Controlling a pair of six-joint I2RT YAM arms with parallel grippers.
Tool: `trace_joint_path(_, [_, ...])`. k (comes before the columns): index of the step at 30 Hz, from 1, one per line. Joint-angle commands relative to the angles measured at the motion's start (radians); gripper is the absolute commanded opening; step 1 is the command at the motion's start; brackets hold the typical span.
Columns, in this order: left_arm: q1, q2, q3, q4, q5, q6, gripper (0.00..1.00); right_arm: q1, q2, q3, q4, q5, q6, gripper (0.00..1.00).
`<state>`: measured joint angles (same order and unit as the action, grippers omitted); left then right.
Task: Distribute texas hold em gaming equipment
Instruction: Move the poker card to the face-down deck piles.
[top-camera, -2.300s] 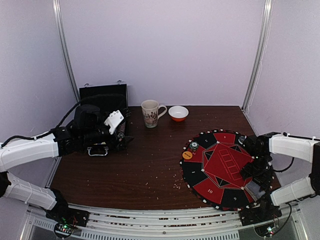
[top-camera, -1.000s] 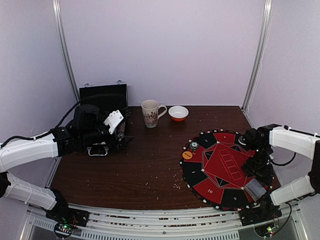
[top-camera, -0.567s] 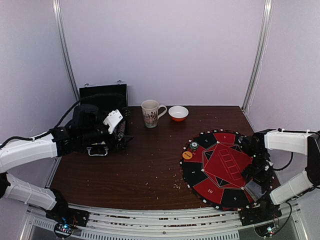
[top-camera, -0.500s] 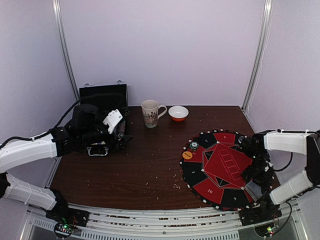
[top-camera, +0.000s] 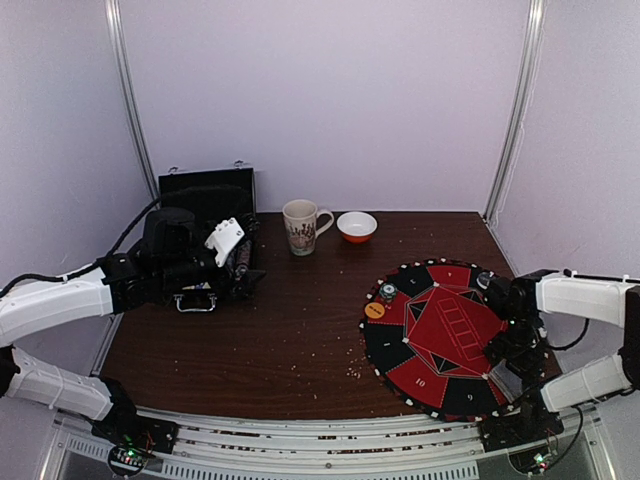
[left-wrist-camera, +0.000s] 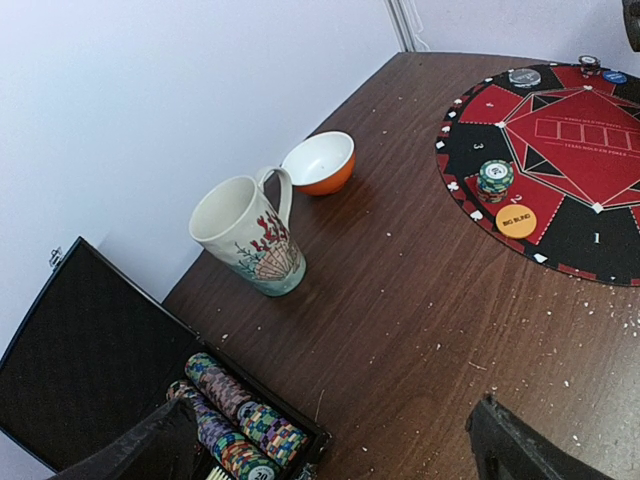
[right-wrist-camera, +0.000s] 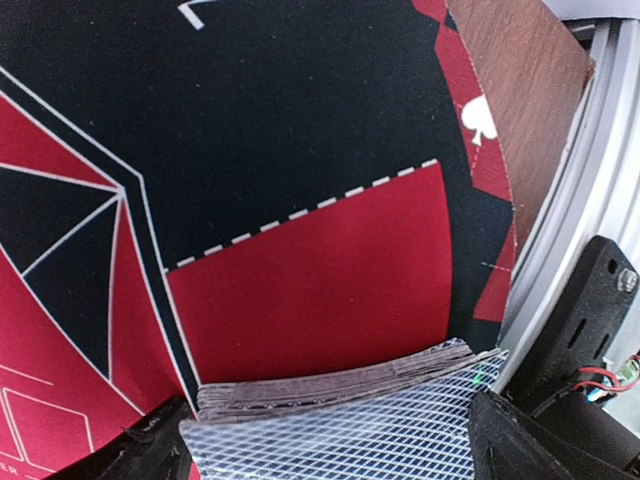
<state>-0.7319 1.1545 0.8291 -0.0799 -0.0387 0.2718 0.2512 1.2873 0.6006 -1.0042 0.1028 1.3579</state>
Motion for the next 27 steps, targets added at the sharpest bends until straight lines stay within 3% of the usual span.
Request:
trace_joint_path(1, [0.008, -0.018, -0.007, 0.032, 0.012, 0.014, 0.98, 0.002, 0.019, -0.097, 0.296, -0.006, 0.015, 0.98])
trace_joint_path(8, [0.01, -0.019, -0.008, 0.034, 0.011, 0.016, 0.98, 0.012, -0.055, -0.109, 0.401, -0.06, 0.007, 0.88])
trace_joint_path(18, [0.01, -0.022, -0.01, 0.035, 0.008, 0.017, 0.98, 0.135, -0.075, -0.103, 0.41, -0.127, 0.12, 0.86])
trace_joint_path(27, [0.011, -0.022, -0.01, 0.037, 0.003, 0.018, 0.98, 0.257, 0.001, -0.041, 0.431, -0.157, 0.199, 0.86])
